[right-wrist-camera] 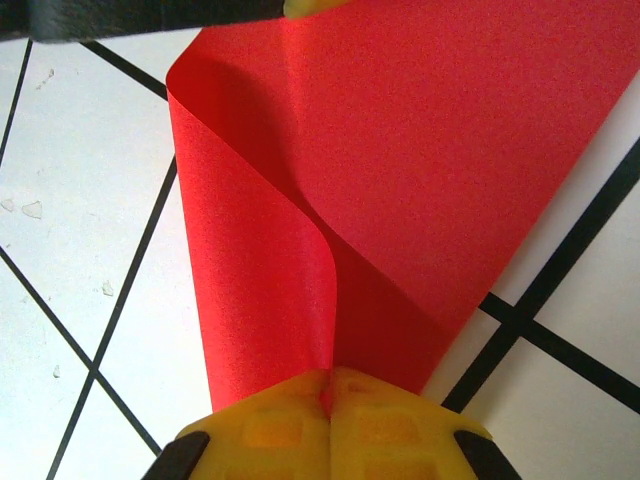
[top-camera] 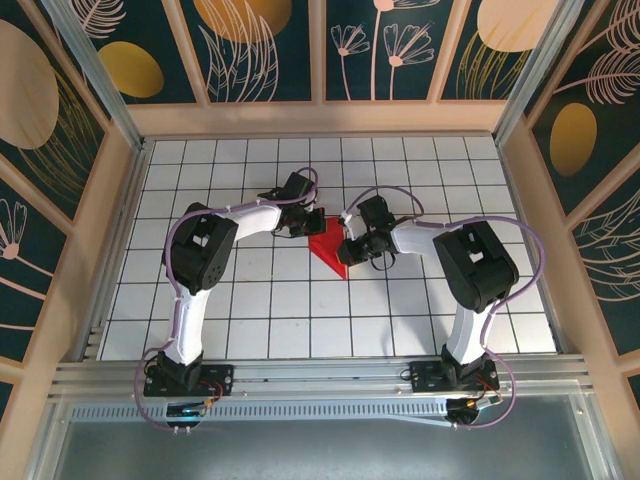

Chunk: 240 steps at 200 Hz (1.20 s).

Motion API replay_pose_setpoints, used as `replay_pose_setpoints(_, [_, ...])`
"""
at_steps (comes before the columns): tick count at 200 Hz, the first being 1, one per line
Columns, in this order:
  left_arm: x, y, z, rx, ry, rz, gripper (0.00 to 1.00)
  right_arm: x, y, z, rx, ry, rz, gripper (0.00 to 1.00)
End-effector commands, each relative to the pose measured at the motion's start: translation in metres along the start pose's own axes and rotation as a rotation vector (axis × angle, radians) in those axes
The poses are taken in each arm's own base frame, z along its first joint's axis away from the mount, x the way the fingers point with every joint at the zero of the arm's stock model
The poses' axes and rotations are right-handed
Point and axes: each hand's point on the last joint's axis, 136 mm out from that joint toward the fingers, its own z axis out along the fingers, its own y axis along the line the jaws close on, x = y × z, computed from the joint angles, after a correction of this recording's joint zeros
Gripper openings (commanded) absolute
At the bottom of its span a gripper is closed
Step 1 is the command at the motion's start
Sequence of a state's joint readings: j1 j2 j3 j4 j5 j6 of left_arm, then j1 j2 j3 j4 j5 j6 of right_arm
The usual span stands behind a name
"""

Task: Fold a paper plane with a square sheet of paper (fold left side to right side)
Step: Third fold the triangle at the center of the table.

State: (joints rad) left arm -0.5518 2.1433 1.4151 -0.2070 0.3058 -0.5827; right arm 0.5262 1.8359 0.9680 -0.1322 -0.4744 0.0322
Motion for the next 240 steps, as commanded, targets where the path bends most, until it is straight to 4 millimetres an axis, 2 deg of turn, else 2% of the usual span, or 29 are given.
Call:
replay_pose_setpoints(1, [0.030, 0.039, 0.017, -0.133, 0.097, -0.031, 0.00, 0.006, -0.003, 0.008, 0.014, 0.039, -0.005, 0.00])
replay_pose_setpoints(29, [0.025, 0.032, 0.014, -0.108, 0.081, -0.025, 0.02, 0.013, -0.007, 0.011, 0.025, 0.060, 0.002, 0.00])
replay_pose_setpoints(63, [-0.006, 0.011, -0.003, -0.056, 0.010, -0.014, 0.09, 0.022, -0.011, 0.013, 0.038, 0.085, 0.013, 0.00])
replay_pose_setpoints(97, [-0.041, -0.001, -0.033, 0.011, -0.077, -0.029, 0.11, 0.027, -0.013, 0.016, 0.042, 0.103, 0.022, 0.00])
replay_pose_setpoints(121, [-0.052, -0.003, -0.061, 0.019, -0.148, -0.018, 0.09, 0.027, -0.013, 0.016, 0.042, 0.104, 0.026, 0.00])
replay_pose_setpoints(141, [-0.045, -0.010, -0.082, 0.069, -0.202, 0.003, 0.03, 0.027, -0.013, 0.016, 0.042, 0.103, 0.026, 0.00])
replay_pose_setpoints(173, [-0.015, -0.027, -0.103, 0.233, -0.233, 0.009, 0.01, 0.027, -0.014, 0.017, 0.046, 0.109, 0.023, 0.00])
replay_pose_setpoints(188, [0.002, -0.035, -0.100, 0.275, -0.206, 0.008, 0.00, 0.029, -0.015, 0.017, 0.053, 0.115, 0.022, 0.00])
replay_pose_setpoints(211, [0.024, -0.047, -0.085, 0.301, -0.145, 0.007, 0.00, 0.030, -0.016, 0.017, 0.057, 0.116, 0.022, 0.00])
replay_pose_setpoints(240, [0.039, -0.051, -0.066, 0.294, -0.091, -0.003, 0.00, 0.032, -0.016, 0.017, 0.056, 0.119, 0.025, 0.00])
